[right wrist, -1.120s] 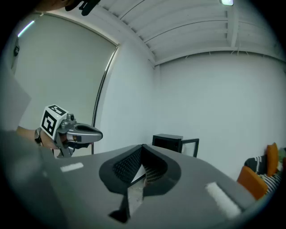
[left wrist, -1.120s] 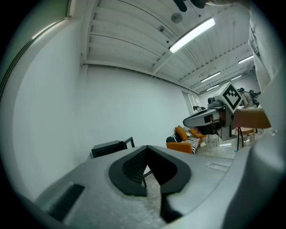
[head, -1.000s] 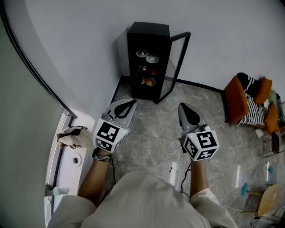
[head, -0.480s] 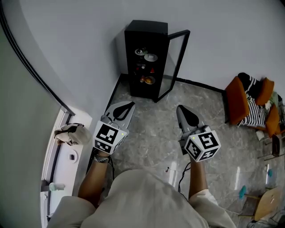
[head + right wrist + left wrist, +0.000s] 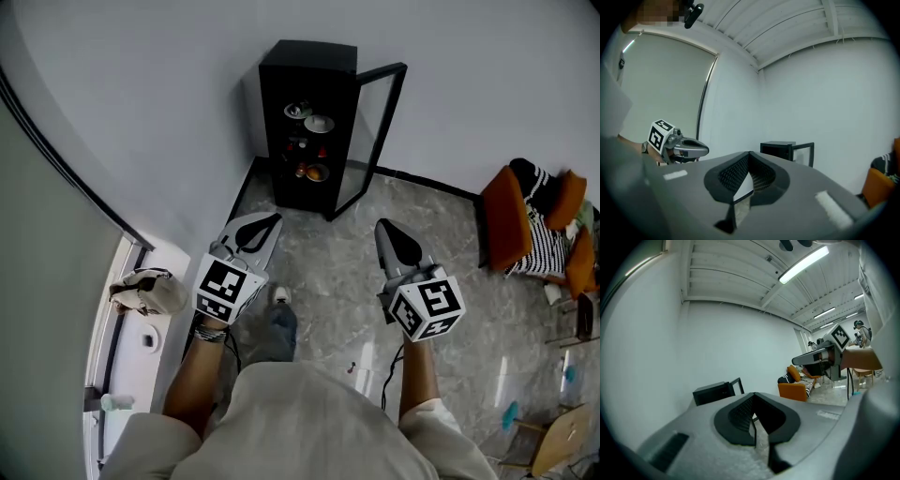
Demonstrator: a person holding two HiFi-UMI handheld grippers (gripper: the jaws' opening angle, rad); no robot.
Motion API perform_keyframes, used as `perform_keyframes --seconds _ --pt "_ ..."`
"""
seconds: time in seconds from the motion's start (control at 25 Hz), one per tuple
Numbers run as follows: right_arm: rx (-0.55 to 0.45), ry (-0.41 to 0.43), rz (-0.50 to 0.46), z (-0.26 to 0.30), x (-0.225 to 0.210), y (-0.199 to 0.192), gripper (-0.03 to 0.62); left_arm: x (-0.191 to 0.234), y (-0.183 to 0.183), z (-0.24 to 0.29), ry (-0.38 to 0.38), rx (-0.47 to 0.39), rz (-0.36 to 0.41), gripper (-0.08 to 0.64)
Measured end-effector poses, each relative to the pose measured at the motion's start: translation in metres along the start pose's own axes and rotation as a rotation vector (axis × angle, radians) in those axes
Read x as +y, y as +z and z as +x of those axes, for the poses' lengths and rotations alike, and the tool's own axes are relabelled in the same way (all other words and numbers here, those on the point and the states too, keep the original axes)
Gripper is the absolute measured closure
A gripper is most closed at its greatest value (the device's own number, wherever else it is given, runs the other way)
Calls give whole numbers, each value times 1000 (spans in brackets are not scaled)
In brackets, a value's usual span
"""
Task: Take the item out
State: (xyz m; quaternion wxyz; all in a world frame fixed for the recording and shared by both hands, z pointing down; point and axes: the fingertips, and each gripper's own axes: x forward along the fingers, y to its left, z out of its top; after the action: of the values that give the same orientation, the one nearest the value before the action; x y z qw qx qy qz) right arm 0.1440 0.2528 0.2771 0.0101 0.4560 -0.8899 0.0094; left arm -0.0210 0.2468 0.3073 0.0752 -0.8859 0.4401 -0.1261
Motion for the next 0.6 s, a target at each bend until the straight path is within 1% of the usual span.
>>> perform_keyframes --seconds 0.12,0.24,0.36,0.48,0.6 --pt "-31 -48 -15 37 -30 3 586 34 -7 39 -8 -5 -4 557" --pt "-22 -84 -62 82 -56 7 587 77 -10 83 -13 -10 -2 557" --pt "2 -99 -82 127 -80 12 586 113 -2 126 -41 -17 20 557" --pt "10 -117 -78 165 -108 21 587 142 7 166 -72 -21 52 557" --pt "3 -134 -84 196 -129 27 586 169 10 197 -82 -23 54 557"
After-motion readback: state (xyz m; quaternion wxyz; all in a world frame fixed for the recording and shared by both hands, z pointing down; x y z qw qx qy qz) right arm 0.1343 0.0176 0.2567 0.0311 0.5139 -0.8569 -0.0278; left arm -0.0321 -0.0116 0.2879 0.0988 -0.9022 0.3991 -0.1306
